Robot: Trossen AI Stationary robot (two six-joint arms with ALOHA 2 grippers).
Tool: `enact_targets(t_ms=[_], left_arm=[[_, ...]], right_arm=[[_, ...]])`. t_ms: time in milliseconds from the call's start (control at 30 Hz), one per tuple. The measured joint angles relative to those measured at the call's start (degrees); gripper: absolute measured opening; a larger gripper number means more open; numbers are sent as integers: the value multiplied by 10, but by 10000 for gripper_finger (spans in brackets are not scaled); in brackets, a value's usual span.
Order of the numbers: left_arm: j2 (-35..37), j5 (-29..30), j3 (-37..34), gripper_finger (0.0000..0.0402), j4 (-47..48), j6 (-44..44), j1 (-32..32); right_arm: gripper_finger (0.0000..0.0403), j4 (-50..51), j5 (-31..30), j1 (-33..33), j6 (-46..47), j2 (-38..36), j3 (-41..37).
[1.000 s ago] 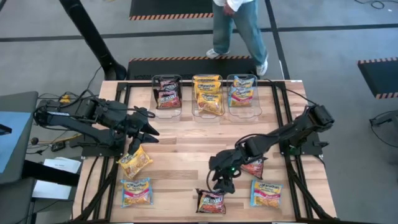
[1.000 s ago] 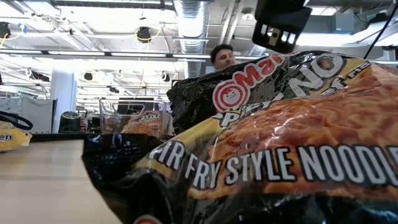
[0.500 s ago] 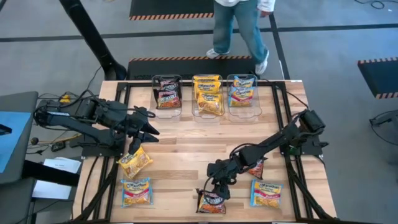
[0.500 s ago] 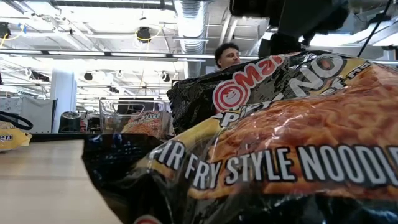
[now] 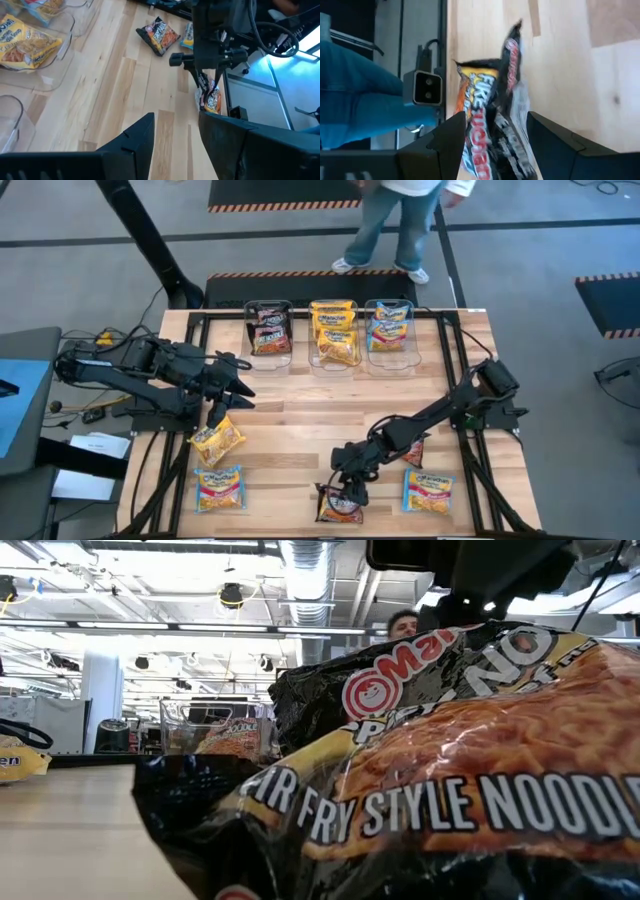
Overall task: Sort Maruchan noodles
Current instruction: Put the black noodle pack into the left transparent bin
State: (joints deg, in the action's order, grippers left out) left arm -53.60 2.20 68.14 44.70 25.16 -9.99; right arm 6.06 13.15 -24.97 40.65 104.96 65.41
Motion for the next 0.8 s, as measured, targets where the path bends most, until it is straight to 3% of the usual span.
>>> enact_targets(t_ms=[433,533,733,800], left_arm=[[0,0,0,141,11,2,0],[0,0,0,141,12,2,0],[0,0,0,141,15,2,0],[0,0,0,141,15,2,0]], right_arm=[[223,1,19,-10,45,61,15],[182,2,19,-12,45,67,24],[44,-1,20,-13,33,68,34],[14,4,21,-11,23,68,38]])
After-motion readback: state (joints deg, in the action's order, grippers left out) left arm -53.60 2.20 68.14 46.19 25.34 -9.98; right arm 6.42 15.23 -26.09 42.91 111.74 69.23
